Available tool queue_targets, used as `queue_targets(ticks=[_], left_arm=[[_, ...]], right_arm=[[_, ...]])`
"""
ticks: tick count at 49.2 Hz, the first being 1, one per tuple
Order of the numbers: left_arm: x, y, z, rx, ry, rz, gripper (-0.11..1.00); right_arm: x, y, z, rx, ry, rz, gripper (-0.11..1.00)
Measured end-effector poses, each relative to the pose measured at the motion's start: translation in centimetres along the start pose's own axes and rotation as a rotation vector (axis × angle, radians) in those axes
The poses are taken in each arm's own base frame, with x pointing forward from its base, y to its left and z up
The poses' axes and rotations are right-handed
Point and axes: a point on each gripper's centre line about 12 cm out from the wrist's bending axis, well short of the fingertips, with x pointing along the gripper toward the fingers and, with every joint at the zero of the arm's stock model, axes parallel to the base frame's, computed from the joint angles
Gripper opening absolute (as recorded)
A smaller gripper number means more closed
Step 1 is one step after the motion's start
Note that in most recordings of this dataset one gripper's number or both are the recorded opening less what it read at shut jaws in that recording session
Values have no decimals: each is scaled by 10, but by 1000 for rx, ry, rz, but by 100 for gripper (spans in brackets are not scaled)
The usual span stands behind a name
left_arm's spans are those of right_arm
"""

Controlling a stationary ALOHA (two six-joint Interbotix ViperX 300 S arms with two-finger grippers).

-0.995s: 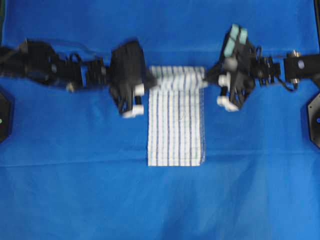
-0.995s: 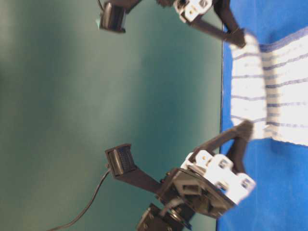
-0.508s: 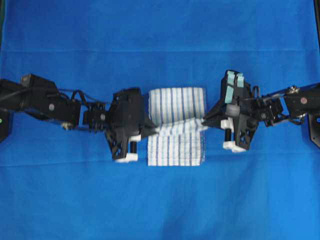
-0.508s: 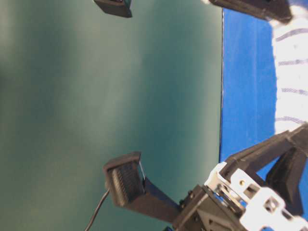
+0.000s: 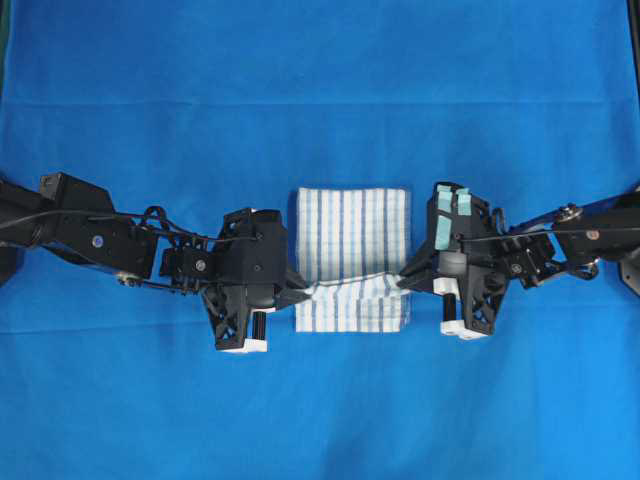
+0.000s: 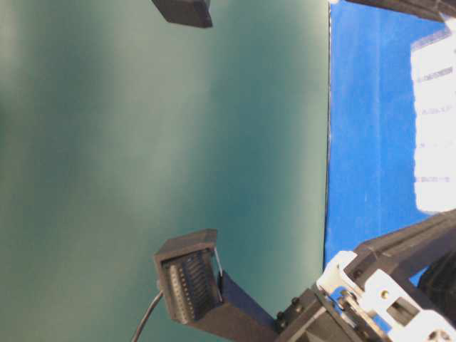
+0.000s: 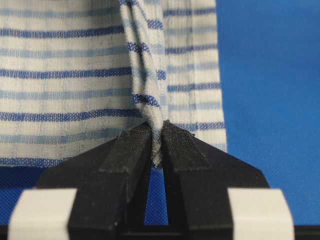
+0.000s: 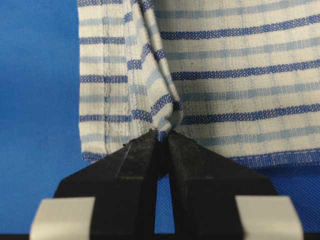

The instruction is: Fold the blue towel.

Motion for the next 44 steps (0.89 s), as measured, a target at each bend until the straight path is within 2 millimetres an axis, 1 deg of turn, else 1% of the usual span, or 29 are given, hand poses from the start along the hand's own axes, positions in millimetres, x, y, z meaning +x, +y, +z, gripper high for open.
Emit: queue_targets(ticks=[19,21,22,23,26,30,32,34,36,40,44], left_arm=[[0,-1,1,1,-1,-1,4],[0,0,0,2,0,0,6],[0,-1,0,4,0,-2,9],[0,-1,1,2,-1,-1,12],[0,-1,0,5,0,-1,25],[0,-1,-1,13,3,-1,51],[-1,-1,0,15,6,-1,63],[-4,-1,2,18,5,-1,72],[-7,-1,5,19,3,-2,78],[-17,-3,15,25,-7,-4,76],[-29,-3,23,35,-10,-4,75]], right_arm=[[5,4,3,-6,7,2,8],[7,5,4,-9,8,3,8],[7,6,4,-10,8,3,10],[8,6,5,-11,8,4,14],[8,8,7,-17,4,8,33],[9,10,10,-20,1,7,57],[9,11,12,-22,2,4,65],[8,10,14,-19,4,-4,67],[5,10,16,-23,4,-13,65],[-2,10,22,-23,2,-34,61],[-16,9,31,-29,-18,-55,61]])
